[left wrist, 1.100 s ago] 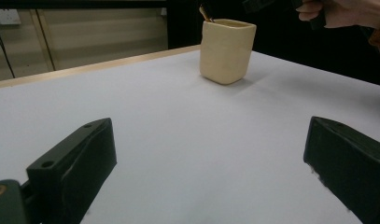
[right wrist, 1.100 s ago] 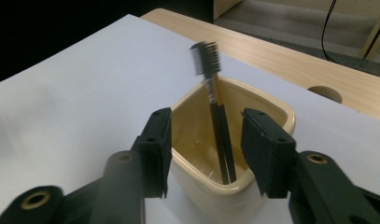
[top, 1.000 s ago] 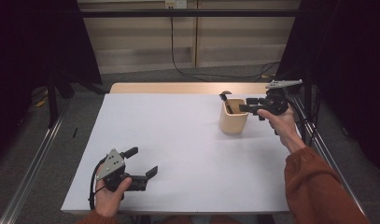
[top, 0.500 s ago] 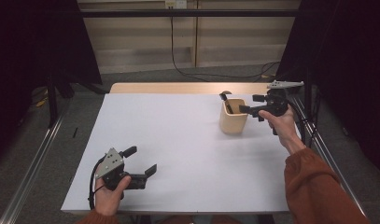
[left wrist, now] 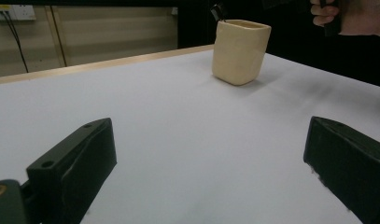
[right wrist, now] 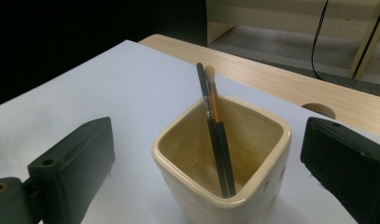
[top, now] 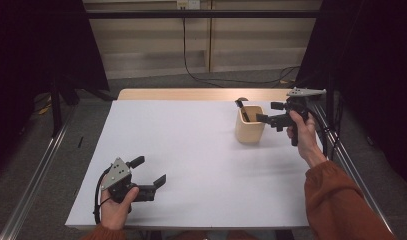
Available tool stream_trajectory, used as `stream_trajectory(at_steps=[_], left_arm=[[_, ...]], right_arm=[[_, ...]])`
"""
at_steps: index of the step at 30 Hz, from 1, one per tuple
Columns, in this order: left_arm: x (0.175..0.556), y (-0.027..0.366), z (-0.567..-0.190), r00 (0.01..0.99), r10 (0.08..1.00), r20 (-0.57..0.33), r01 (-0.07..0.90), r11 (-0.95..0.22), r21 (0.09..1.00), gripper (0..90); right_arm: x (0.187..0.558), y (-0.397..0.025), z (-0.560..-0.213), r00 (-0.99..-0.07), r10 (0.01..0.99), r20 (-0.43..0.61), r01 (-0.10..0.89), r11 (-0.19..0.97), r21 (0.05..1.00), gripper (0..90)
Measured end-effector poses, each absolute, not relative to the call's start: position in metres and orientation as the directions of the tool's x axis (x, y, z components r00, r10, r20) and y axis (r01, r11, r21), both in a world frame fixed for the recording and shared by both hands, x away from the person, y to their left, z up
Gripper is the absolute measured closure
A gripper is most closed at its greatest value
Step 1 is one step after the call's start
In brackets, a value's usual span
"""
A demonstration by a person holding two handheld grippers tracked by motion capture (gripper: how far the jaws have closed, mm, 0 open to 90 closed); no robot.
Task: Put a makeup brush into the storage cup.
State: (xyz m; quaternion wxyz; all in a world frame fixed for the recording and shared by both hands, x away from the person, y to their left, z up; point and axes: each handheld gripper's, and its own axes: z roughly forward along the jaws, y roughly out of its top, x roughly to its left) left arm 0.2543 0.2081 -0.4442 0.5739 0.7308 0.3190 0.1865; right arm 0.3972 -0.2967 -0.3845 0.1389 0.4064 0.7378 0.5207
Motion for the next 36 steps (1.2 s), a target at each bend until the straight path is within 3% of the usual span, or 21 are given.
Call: stream_trajectory(at_steps=[36], left_arm=[[0.250, 0.209, -0.439, 0.744, 0.663, -0.081, 0.222, -0.131, 0.966, 2.4]], right_arm=[[0.323, -0.314, -0.399, -0.570, 0.807, 0.155, 0.396, 0.105, 0.912, 3.1]])
